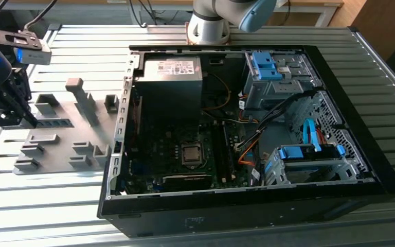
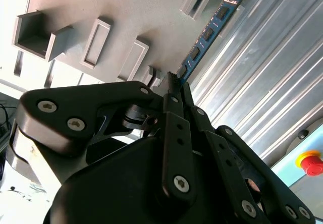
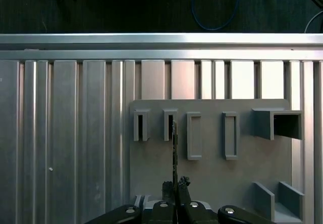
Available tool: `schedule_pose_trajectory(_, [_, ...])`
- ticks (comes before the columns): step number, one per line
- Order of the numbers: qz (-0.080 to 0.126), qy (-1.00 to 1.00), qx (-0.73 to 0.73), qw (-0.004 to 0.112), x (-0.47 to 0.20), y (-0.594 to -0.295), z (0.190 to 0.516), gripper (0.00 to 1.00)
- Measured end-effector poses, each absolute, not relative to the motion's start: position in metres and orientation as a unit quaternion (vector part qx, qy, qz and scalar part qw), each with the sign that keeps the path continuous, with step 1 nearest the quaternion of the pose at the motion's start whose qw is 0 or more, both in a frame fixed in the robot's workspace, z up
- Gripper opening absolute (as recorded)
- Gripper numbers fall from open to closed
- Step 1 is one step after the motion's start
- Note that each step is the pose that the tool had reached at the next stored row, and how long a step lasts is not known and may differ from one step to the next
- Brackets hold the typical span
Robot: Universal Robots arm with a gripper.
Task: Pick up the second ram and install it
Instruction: 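Pick up the second ram and move it above second insertion slot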
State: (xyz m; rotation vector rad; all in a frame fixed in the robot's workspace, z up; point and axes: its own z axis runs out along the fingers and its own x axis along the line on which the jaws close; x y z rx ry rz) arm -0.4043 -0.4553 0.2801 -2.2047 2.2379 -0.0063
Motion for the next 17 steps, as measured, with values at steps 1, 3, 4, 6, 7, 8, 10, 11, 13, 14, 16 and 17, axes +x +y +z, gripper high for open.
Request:
schedule_pose_trajectory(1, [-0.002, 0.712, -0.702, 0.0, -0.404, -0.455, 0.281, 0.14])
schedule_pose_trajectory(3, [-0.002, 0.712, -0.702, 0.0, -0.404, -0.455, 0.282, 0.14])
schedule_pose_trajectory(4, [-0.002, 0.712, -0.702, 0.0, -0.404, -0.455, 0.283, 0.14])
schedule_pose_trajectory(6, [-0.002, 0.712, -0.702, 0.0, -0.404, -0.455, 0.285, 0.14])
schedule_pose_trajectory(7, [-0.002, 0.712, -0.702, 0.0, -0.404, -0.455, 0.286, 0.14])
schedule_pose_trajectory(8, [-0.002, 0.712, -0.702, 0.0, -0.404, -0.455, 0.287, 0.14])
schedule_pose_trajectory(10, [-0.002, 0.712, -0.702, 0.0, -0.404, -0.455, 0.289, 0.14])
schedule_pose_trajectory(11, [-0.002, 0.712, -0.702, 0.0, -0.404, -0.455, 0.29, 0.14])
schedule_pose_trajectory(13, [-0.002, 0.712, -0.702, 0.0, -0.404, -0.455, 0.292, 0.14])
schedule_pose_trajectory(14, [-0.002, 0.712, -0.702, 0.0, -0.404, -0.455, 0.292, 0.14])
schedule_pose_trajectory(16, [-0.002, 0.712, -0.702, 0.0, -0.404, -0.455, 0.294, 0.14])
schedule_pose_trajectory(17, [-0.002, 0.712, -0.702, 0.0, -0.404, -0.455, 0.295, 0.14])
